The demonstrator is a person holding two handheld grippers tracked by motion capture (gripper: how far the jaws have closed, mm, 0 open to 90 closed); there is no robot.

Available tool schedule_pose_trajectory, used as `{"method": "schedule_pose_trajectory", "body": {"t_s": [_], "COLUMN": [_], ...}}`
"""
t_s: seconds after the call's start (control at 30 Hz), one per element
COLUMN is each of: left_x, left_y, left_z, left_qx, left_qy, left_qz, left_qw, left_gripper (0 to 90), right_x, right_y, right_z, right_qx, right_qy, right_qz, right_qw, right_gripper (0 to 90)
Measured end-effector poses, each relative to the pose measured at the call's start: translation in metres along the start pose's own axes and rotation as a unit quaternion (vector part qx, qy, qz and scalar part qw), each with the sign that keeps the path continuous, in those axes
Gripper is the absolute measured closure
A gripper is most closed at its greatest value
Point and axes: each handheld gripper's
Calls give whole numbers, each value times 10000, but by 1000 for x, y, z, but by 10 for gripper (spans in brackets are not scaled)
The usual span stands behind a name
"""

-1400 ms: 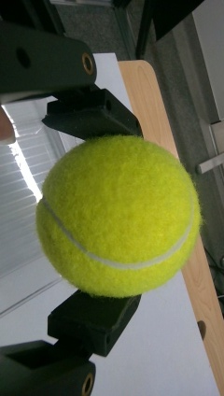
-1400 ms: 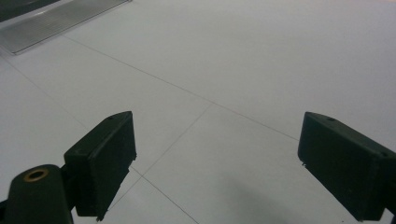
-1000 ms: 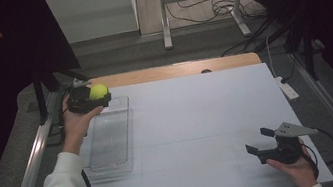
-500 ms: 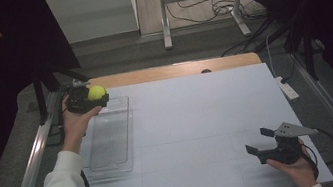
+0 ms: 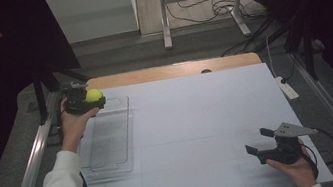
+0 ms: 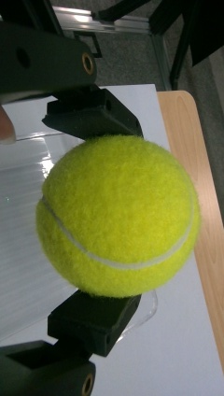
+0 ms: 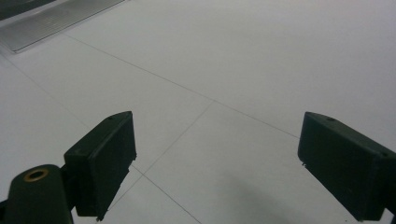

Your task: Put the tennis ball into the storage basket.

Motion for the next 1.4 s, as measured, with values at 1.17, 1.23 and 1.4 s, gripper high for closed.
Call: {"method": "schedule_pose_trajectory", "body": {"t_s": [1.17,1.23,1.4], "left_x": [1,0,-2], "left_y": [28,29,33], "left_z": [22,22,23], "left_qx": [521,544,616], "left_qy": [9,32,62], "left_qz": [6,13,36], "left_qw": [9986,9985,9981], "left_gripper": [263,263,263], "right_x": [0,0,0], "right_y": [0,0,0], "right_z": [0,0,0], "right_qx": [9,12,14], "right_qy": [-25,-27,-30], "right_qz": [-3,-5,1], "right_qw": [10000,10000,10000], "right_gripper": [114,114,114]}}
Point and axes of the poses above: each handheld gripper's, and its own axes: y roughly forward along the jaws, z roughly out of its underside, x roughly to its left, and after that the axes turned 9 degrees about y, right-handed
